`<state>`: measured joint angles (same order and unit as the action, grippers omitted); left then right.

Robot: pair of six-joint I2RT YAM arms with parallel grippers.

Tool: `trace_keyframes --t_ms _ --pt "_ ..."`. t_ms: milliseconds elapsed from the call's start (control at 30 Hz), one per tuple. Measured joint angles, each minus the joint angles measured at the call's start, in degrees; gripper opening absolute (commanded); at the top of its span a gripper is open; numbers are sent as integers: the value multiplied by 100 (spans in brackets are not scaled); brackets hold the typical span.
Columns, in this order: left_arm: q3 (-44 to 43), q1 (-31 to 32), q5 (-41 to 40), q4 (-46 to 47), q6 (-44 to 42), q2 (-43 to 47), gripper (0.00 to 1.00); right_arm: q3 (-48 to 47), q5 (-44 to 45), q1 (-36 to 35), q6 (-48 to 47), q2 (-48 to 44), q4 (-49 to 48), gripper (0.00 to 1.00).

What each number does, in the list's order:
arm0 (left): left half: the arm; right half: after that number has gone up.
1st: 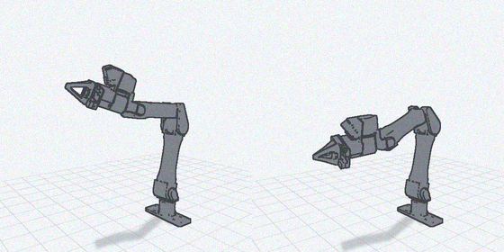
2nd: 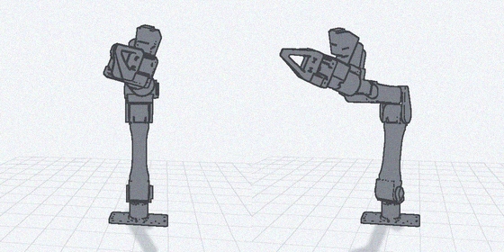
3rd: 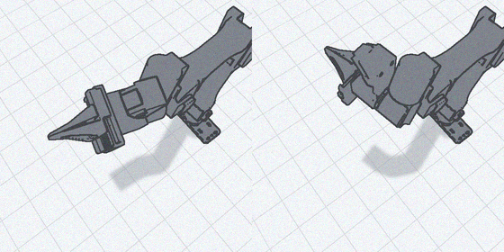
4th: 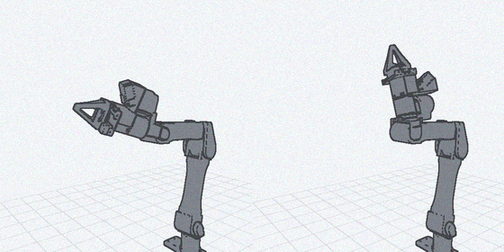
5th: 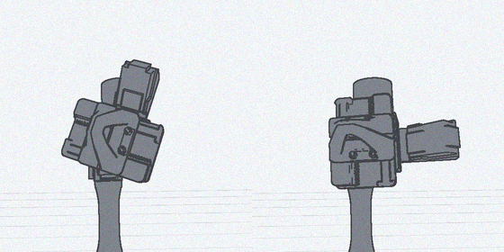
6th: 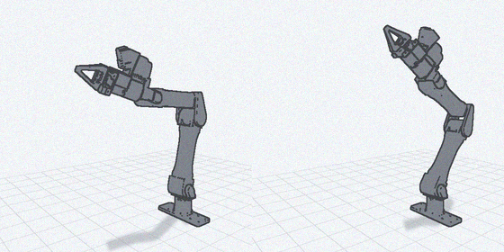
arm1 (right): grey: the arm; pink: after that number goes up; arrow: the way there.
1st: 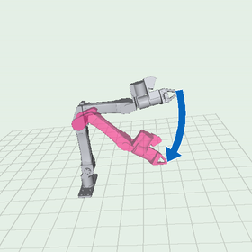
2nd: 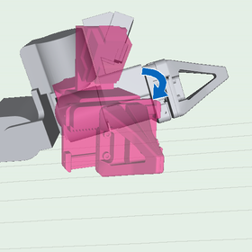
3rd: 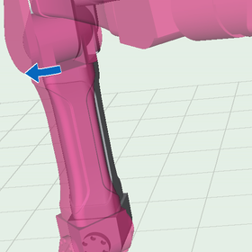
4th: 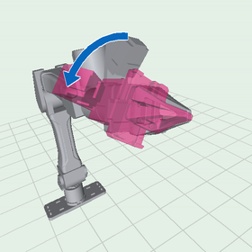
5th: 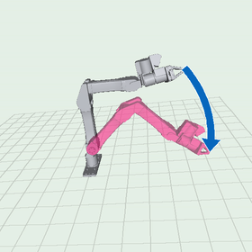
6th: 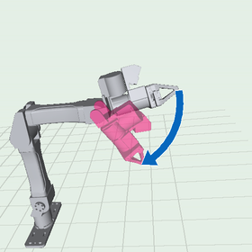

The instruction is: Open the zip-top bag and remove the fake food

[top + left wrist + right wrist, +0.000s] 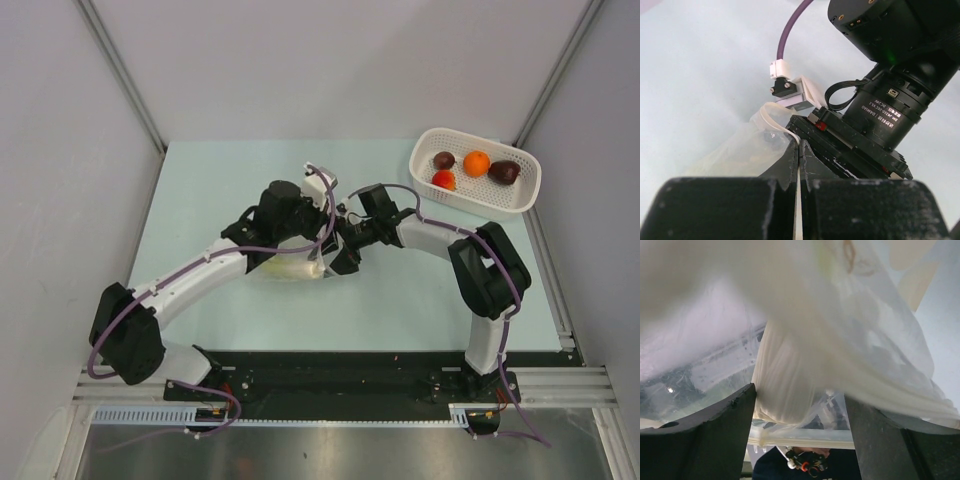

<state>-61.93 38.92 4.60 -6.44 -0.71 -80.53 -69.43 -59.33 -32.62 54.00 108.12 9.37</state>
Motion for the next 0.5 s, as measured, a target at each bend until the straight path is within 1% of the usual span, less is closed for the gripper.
trace_keyframes --t_ms 133,233,400,500 --pt "203 83 -160 221 -37 70 0 0 79 -4 98 0 74 76" --pt "240 107 -111 186 -37 72 0 0 212 0 -55 0 308 78" --pt "234 111 205 -76 96 72 0 -11 560 9 -511 0 804 82" --pt "234 118 511 -201 254 72 0 -37 894 55 -837 -2 1200 81"
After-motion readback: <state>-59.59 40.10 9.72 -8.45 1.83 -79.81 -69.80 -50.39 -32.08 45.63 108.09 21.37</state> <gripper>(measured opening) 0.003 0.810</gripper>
